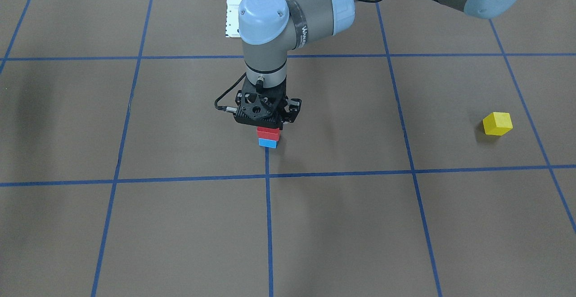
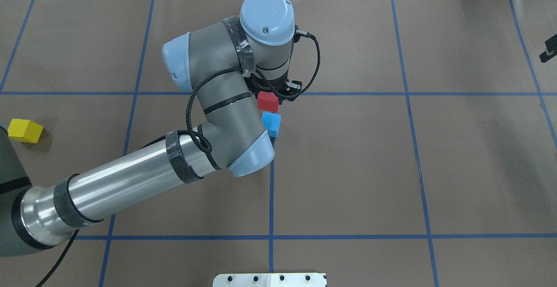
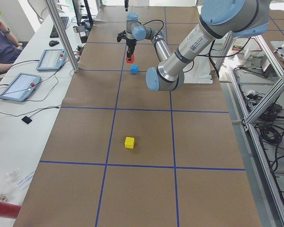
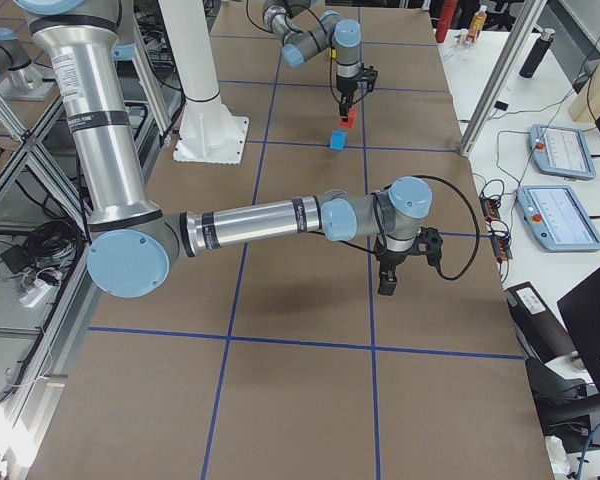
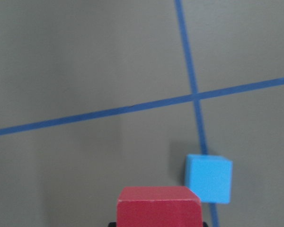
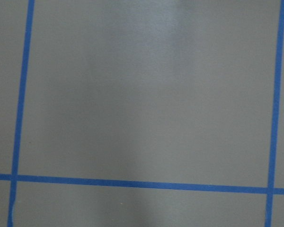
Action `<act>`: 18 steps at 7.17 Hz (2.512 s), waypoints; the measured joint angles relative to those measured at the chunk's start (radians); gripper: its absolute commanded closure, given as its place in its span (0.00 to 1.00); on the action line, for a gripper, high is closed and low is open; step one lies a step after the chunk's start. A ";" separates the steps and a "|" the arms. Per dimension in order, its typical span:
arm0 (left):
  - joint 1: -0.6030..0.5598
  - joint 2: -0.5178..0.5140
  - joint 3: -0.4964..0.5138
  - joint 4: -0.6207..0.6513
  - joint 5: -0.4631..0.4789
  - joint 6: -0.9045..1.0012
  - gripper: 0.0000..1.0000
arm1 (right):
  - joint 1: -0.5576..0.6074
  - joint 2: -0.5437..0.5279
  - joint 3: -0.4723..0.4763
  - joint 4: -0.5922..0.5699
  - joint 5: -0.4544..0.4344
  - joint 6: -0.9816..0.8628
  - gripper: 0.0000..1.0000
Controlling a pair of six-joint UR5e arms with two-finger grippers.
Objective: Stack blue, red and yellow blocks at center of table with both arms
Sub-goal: 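Carry the red cube with the left gripper above the blue cube, then lower the red cube onto the blue cube and open the left gripper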
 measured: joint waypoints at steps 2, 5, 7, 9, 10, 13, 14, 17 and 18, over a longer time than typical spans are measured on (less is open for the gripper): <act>0.011 -0.001 0.018 -0.009 0.000 0.004 1.00 | 0.008 -0.018 0.000 0.001 0.015 -0.001 0.00; 0.025 0.002 0.067 -0.058 0.000 -0.004 1.00 | 0.011 -0.027 0.003 0.002 0.030 -0.002 0.00; 0.027 0.004 0.082 -0.078 -0.001 -0.007 1.00 | 0.013 -0.027 0.005 0.003 0.032 -0.002 0.00; 0.028 0.006 0.081 -0.078 -0.002 -0.008 1.00 | 0.015 -0.025 0.008 0.003 0.032 -0.002 0.00; 0.028 0.007 0.080 -0.077 -0.003 -0.008 1.00 | 0.016 -0.025 0.009 0.003 0.032 -0.002 0.00; 0.030 0.016 0.077 -0.077 -0.004 -0.009 1.00 | 0.016 -0.025 0.009 0.003 0.032 -0.002 0.00; 0.031 0.018 0.076 -0.078 -0.005 -0.009 1.00 | 0.016 -0.024 0.009 0.003 0.032 -0.001 0.00; 0.031 0.021 0.074 -0.075 -0.006 -0.012 0.00 | 0.016 -0.023 0.010 0.003 0.031 -0.001 0.00; 0.031 0.024 0.070 -0.074 -0.006 -0.017 0.00 | 0.016 -0.023 0.010 0.003 0.031 -0.002 0.00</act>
